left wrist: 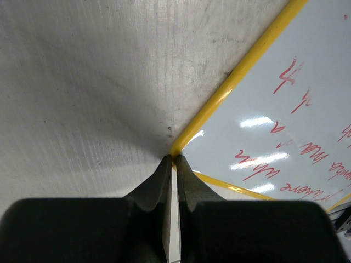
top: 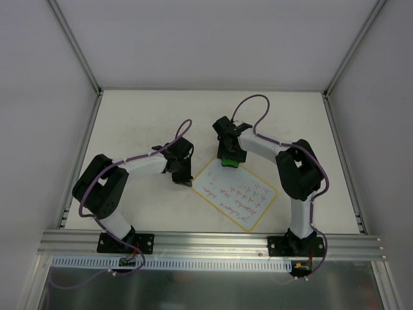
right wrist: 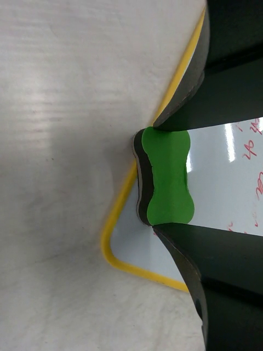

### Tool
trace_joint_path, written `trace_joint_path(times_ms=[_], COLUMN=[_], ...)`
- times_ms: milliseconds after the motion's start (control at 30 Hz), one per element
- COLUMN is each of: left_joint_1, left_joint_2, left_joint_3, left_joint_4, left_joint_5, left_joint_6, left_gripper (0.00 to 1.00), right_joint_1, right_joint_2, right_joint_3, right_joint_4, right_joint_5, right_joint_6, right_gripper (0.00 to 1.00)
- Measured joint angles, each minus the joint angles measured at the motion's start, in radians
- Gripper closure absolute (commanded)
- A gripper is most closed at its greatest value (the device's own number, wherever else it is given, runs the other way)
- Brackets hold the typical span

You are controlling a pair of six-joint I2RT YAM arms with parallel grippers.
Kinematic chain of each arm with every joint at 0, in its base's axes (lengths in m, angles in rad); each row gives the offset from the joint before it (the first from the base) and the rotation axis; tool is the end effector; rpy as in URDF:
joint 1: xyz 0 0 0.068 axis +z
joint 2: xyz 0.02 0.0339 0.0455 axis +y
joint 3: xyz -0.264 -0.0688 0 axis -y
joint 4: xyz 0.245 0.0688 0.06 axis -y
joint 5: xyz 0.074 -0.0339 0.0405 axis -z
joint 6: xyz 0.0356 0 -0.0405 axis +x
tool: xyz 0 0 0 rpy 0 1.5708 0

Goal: Erase the whiteboard

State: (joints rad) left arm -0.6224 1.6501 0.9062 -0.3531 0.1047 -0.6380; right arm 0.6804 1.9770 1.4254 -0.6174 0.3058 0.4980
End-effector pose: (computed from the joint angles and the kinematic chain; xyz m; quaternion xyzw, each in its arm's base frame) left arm 0.2511 -0.1848 0.1576 0.0047 0.9708 -0.1792 0.1594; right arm 0.3228 0.2475 0.1794 -0.0579 0.9672 -0.0145 0.2469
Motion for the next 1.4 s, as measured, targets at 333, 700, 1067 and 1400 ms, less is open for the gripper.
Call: trace_joint_path(times_ms=[333,700,1067,1400], left_joint_1=[0.000,0.000,0.000,0.000], left_joint_2=[-0.004,-0.011,-0.018,-0.019], left_joint_3=[-0.006,-0.006,-0.014,-0.015], left_joint_4=[0.004,-0.026,-0.023,-0.013], left_joint_5=[0.000,-0.002,-0.005,-0.005], left_joint_6=[0.001,0.002,0.002,0.002], left_gripper=[1.00,1.00,1.00,1.00], right_joint_1=[0.005,0.135,0.121,0.101], right_joint_2=[0.022,0.155,0.114,0.058], right_joint_3=[0.027,0.220,0.153,0.073], right_joint_4=[-0.021,-0.034,0.019,0.013], right_joint_5=[0.042,0.055,0.043,0.021], right_joint_6=[-0.005,-0.016,-0.019,-0.066], right_gripper=[0.68,0.68,0.70,0.70])
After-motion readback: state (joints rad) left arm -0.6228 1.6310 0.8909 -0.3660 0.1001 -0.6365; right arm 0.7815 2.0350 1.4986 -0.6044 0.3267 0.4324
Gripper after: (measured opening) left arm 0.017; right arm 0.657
